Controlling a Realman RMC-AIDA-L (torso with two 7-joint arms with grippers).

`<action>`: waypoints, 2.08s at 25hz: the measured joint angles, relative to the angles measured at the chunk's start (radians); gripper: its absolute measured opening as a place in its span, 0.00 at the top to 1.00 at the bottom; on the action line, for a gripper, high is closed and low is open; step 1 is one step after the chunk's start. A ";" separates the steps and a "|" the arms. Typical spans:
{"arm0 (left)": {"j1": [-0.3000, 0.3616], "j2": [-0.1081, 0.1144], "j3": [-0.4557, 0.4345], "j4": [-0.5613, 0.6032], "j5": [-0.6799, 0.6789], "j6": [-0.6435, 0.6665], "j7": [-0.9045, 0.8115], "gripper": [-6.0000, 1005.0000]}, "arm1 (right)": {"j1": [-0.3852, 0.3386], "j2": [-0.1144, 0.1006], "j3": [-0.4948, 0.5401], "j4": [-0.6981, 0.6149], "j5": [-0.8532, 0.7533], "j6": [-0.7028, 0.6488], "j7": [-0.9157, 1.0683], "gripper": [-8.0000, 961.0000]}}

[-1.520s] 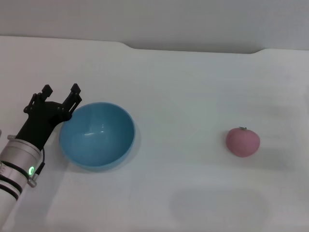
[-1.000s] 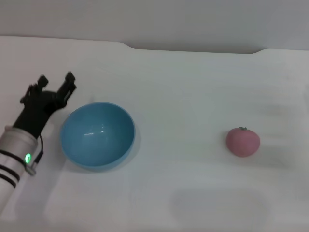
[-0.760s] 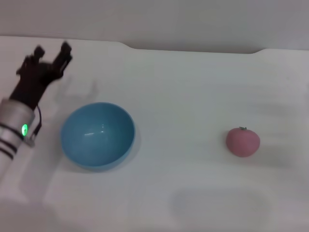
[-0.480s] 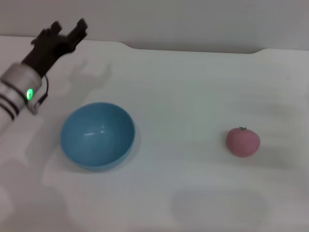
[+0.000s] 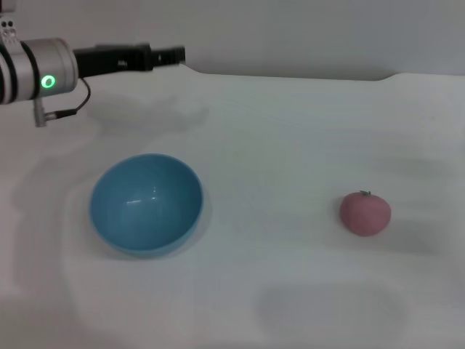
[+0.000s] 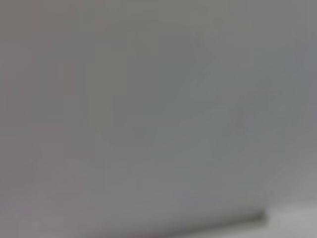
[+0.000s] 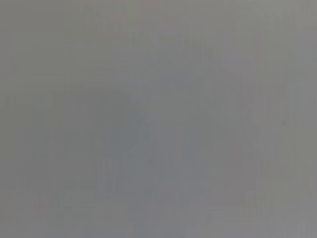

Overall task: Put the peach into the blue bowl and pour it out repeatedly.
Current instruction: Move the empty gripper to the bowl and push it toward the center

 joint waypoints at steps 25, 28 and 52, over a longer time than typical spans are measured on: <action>0.192 -0.083 -0.125 0.706 0.855 0.695 -0.738 0.20 | 0.073 -0.003 -0.011 -0.016 -0.007 0.115 -0.004 0.33; 0.170 -0.082 -0.109 0.643 0.858 0.661 -0.734 0.20 | 0.076 -0.003 -0.013 -0.015 -0.008 0.115 -0.004 0.33; 0.031 -0.078 -0.089 0.271 0.873 0.497 -0.671 0.23 | 0.075 -0.002 -0.014 -0.015 -0.008 0.107 -0.004 0.33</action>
